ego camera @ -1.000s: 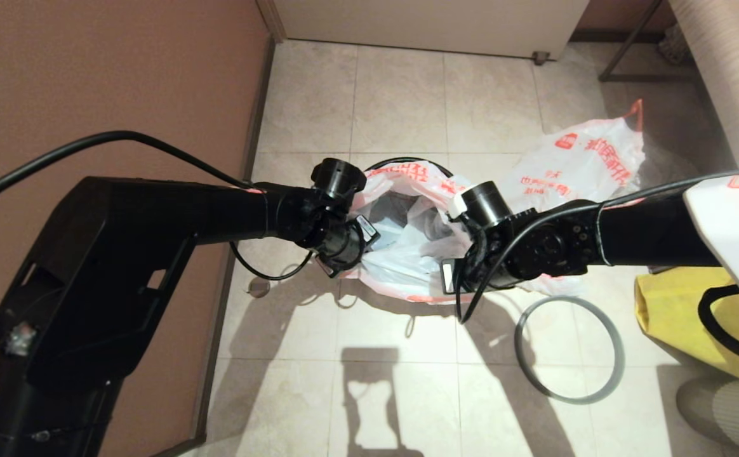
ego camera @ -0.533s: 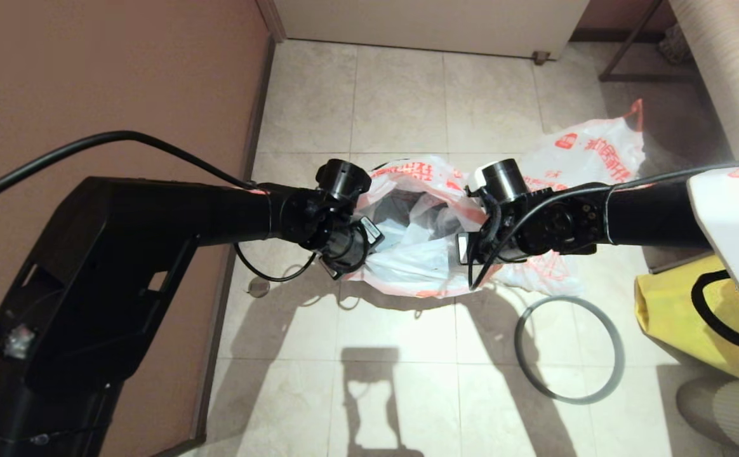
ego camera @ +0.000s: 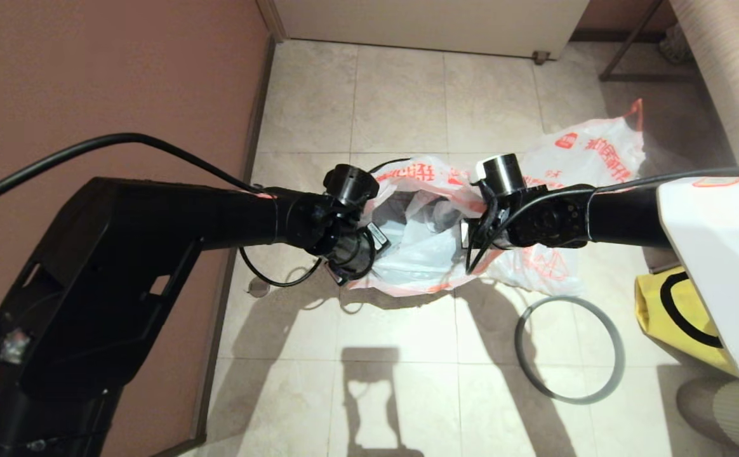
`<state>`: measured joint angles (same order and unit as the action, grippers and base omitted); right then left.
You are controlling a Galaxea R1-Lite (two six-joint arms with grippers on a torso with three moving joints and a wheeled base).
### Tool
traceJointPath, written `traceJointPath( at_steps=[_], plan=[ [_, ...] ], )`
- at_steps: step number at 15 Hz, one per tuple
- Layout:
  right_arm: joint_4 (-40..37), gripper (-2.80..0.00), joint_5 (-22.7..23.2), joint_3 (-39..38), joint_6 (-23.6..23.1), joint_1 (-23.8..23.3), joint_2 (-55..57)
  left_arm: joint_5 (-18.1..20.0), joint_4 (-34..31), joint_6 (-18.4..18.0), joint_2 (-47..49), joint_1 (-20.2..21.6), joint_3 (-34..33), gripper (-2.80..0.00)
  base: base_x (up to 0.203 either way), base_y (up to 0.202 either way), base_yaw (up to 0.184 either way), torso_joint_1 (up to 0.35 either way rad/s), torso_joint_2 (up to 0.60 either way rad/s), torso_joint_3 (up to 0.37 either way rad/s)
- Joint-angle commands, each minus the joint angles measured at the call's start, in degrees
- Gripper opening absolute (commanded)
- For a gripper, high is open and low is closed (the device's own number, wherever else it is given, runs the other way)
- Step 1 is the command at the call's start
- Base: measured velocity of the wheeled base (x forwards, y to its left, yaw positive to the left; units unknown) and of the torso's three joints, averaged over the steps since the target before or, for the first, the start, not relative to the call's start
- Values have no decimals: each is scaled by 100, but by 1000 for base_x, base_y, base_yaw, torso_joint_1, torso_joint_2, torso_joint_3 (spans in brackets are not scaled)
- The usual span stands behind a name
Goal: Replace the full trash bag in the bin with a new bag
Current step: Put the new garbage bag on the trash can
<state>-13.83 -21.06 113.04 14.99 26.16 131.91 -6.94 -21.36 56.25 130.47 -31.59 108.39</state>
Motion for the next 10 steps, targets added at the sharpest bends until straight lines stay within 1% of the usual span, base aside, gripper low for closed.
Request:
traceJointPath(
  at_steps=[1, 6, 8, 10],
  plan=[
    [123, -280, -12, 17, 18, -64, -15, -1, -13, 14, 59, -89, -47, -280, 0, 0, 0, 0, 0, 0],
    [176, -280, -37, 17, 39, -206, -305, -9, -118, -26, 311, -266, -55, -280, 0, 0, 0, 0, 0, 0],
    [179, -280, -167, 17, 39, -264, -361, -9, -141, -29, 330, -306, -77, -280, 0, 0, 0, 0, 0, 0],
    [179, -280, -188, 17, 39, -331, -377, 12, -141, -137, 326, -356, -160, -280, 0, 0, 0, 0, 0, 0]
  ],
)
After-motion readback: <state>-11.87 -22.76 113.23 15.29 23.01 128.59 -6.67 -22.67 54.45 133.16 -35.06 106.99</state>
